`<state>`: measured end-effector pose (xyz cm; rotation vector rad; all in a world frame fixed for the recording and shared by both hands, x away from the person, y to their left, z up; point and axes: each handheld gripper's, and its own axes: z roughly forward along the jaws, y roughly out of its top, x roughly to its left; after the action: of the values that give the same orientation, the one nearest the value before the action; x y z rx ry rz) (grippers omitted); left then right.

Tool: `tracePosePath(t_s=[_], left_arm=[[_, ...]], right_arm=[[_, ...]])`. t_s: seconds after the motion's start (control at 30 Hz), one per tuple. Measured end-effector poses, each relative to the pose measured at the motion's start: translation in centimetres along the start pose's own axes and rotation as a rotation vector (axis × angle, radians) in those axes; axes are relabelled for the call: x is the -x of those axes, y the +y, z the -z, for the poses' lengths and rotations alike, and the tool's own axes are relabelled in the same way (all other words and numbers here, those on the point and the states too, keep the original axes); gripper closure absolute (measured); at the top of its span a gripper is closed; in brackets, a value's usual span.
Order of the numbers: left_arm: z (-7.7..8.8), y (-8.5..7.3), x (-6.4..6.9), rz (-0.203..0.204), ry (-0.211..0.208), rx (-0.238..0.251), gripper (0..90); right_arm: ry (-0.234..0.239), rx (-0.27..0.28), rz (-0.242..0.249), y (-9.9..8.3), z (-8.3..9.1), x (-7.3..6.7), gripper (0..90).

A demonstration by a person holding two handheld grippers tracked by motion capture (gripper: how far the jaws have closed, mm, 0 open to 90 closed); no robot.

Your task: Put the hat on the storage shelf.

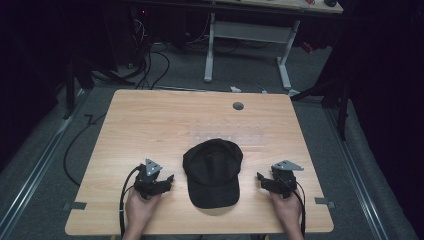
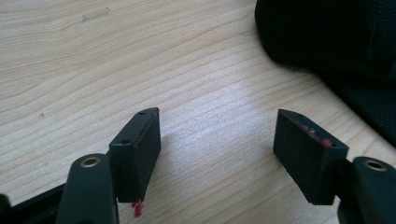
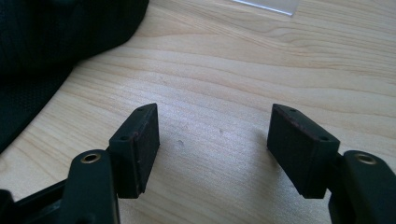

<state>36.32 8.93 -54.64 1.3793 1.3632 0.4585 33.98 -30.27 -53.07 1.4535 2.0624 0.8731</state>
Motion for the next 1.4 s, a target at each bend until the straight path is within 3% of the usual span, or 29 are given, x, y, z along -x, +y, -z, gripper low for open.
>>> tracePosePath(t_s=[1.07,1.17,1.3,1.4], left_arm=[[0.08,-0.04,0.03,0.002,0.007,0.000,31.1],[0.09,-0.03,0.02,0.003,0.007,0.001,31.0],[0.10,-0.01,0.01,0.009,0.005,0.001,31.0],[0.10,-0.04,0.04,0.004,0.005,-0.001,30.5]], right_arm=[[-0.001,0.000,-0.003,-0.01,0.01,-0.02,34.3],[-0.010,0.001,-0.013,0.01,0.01,-0.03,36.8],[-0.030,0.012,-0.025,-0.03,0.09,-0.39,47.8],[-0.027,0.011,-0.027,-0.04,0.17,-0.56,49.2]])
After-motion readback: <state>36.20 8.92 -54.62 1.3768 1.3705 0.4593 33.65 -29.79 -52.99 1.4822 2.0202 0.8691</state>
